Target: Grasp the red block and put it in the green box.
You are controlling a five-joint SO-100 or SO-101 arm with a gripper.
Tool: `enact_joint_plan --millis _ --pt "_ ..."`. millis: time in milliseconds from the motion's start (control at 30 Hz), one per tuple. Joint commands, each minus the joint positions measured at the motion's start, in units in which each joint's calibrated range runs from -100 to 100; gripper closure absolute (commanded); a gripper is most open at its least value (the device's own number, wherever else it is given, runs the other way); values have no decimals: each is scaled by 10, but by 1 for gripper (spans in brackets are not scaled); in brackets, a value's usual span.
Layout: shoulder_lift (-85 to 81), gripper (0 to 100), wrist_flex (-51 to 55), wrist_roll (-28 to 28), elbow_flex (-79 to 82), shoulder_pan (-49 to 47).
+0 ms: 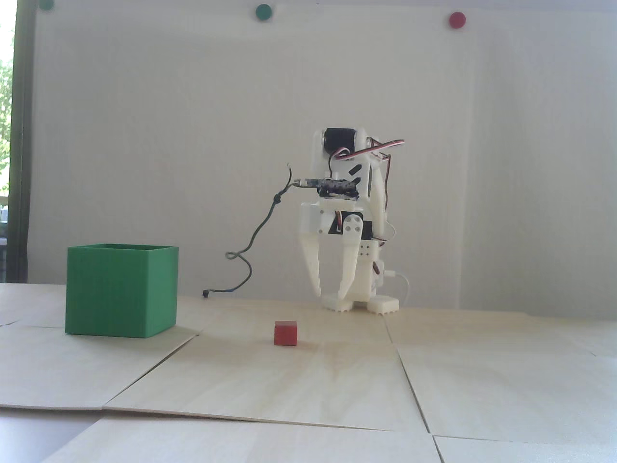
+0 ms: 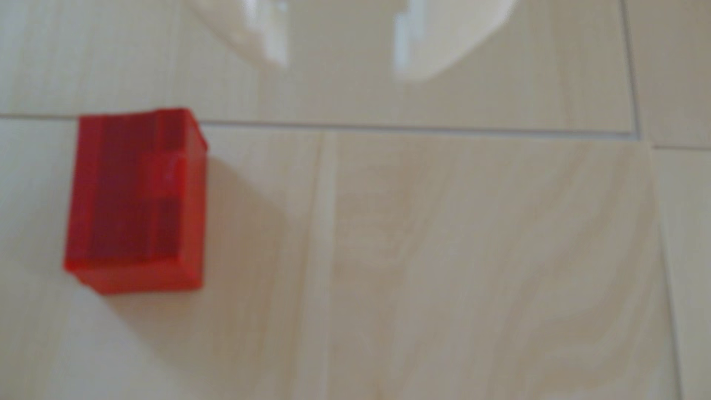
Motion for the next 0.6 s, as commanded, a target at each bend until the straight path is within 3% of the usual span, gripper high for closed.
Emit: enact_joint_plan --millis 0,167,367,567 --pt "-5 91 3 -3 -57 3" --pt "-3 91 -16 -6 -60 4" --pt "-2 91 -17 -57 -61 5" --pt "-1 91 -16 -53 -63 34"
